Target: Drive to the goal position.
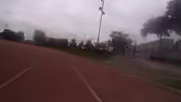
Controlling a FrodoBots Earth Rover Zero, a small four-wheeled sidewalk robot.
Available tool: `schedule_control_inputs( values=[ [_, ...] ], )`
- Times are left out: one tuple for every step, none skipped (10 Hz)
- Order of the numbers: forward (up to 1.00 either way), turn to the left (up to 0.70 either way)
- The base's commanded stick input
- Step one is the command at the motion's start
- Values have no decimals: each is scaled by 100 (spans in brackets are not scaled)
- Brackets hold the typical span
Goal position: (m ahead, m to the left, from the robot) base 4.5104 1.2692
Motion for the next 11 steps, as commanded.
schedule_control_inputs(
  values=[
    [59,0],
    [45,0],
    [45,0],
    [45,0],
    [45,0],
    [45,0],
    [45,0],
    [45,0],
    [45,0],
    [45,0],
    [45,0]
  ],
)
